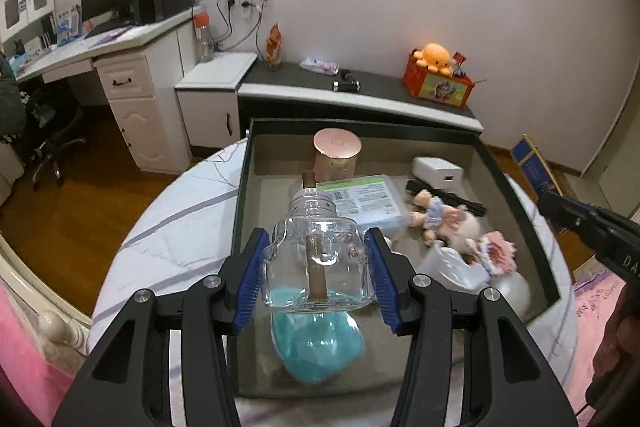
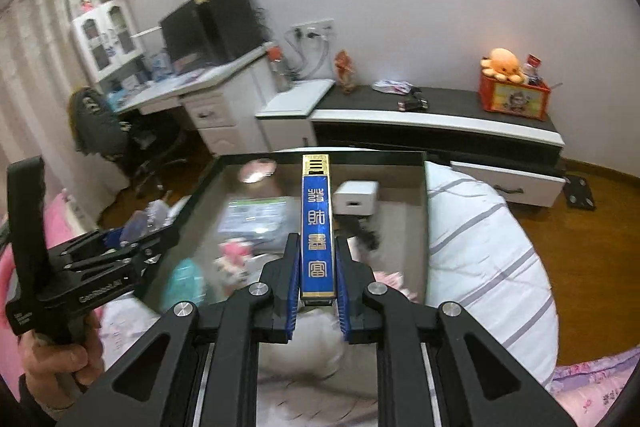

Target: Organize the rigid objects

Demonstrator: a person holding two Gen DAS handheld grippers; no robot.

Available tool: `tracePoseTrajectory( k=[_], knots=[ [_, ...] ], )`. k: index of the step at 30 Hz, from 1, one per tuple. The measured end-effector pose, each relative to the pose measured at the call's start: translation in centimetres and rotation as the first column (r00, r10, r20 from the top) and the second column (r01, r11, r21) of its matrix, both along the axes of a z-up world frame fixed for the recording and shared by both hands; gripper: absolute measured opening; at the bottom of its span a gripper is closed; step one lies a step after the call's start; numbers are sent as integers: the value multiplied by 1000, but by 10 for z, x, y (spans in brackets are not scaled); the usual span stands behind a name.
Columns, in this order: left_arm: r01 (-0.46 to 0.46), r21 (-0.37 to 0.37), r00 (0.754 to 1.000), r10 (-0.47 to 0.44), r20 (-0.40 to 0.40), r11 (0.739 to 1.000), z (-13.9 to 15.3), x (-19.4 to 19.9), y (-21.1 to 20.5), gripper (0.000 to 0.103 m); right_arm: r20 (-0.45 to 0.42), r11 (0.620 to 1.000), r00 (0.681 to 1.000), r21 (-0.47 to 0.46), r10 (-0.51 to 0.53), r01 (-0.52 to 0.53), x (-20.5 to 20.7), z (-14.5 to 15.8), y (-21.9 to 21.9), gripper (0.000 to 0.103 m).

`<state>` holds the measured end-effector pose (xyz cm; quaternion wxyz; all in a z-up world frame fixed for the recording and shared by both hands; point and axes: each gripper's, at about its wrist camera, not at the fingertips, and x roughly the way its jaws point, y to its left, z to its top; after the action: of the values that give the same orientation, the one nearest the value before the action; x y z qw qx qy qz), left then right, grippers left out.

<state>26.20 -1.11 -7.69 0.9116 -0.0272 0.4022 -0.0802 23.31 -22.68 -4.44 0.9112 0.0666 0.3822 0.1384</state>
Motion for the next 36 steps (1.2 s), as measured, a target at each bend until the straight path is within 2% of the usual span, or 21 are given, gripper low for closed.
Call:
tracePoseTrajectory(
  k=[5, 10, 13, 15, 16, 18, 19, 21, 22, 23, 26, 27, 29, 34, 35, 36],
  knots=[
    [-2, -2, 999, 2, -51, 1000, -21, 25, -2, 50, -47, 998, 997, -35, -59, 58, 30, -22, -8, 16],
    [-12, 42, 997, 16, -81, 999, -33, 36, -4, 53, -81, 994, 992, -68, -96, 90, 48, -39, -12, 16],
    [13, 56, 997, -9, -71, 998, -34, 36, -9, 63, -92, 990, 989, -101, -113, 103, 54, -46, -10, 16],
    [33, 59, 998, -29, -63, 998, -32, 34, -13, 76, -99, 988, 988, -116, -116, 105, 58, -50, -9, 16],
    [37, 66, 998, -33, -54, 997, -31, 32, -15, 78, -102, 986, 987, -128, -121, 108, 58, -52, -7, 16],
    [22, 102, 999, -19, -30, 995, -27, 28, -19, 94, -98, 983, 986, -144, -133, 118, 58, -53, -7, 16],
    [23, 105, 1000, -21, -18, 994, -24, 25, -20, 94, -96, 982, 986, -150, -133, 118, 58, -53, -7, 18],
    [18, 101, 1000, -18, -9, 995, -20, 22, -18, 97, -91, 982, 987, -150, -131, 117, 56, -51, -6, 39],
    [15, 103, 1000, -14, -4, 995, -18, 21, -17, 98, -88, 984, 989, -143, -119, 106, 55, -49, -5, 46],
    [7, 108, 1000, -7, 2, 994, -16, 19, -16, 99, -76, 981, 990, -161, -122, 109, 53, -46, -3, 62],
    [-12, 107, 1000, 10, 15, 994, -9, 13, -11, 101, -52, 985, 994, -149, -100, 91, 47, -40, 3, 82],
    [-15, 104, 1000, 14, 18, 994, -7, 11, -9, 102, -45, 983, 994, -159, -104, 96, 46, -38, 5, 86],
    [-23, 98, 999, 20, 28, 995, -1, 4, -6, 102, -35, 980, 994, -174, -107, 99, 42, -34, 8, 87],
    [-37, 85, 998, 33, 54, 996, 14, -13, -1, 103, -16, 986, 994, -131, -110, 107, 28, -20, 9, 88],
    [-40, 84, 997, 35, 62, 996, 18, -18, 0, 103, -7, 986, 994, -123, -110, 109, 24, -16, 10, 90],
    [-43, 82, 997, 38, 70, 996, 23, -23, 1, 103, 3, 987, 994, -120, -111, 111, 20, -12, 11, 103]
  ],
)
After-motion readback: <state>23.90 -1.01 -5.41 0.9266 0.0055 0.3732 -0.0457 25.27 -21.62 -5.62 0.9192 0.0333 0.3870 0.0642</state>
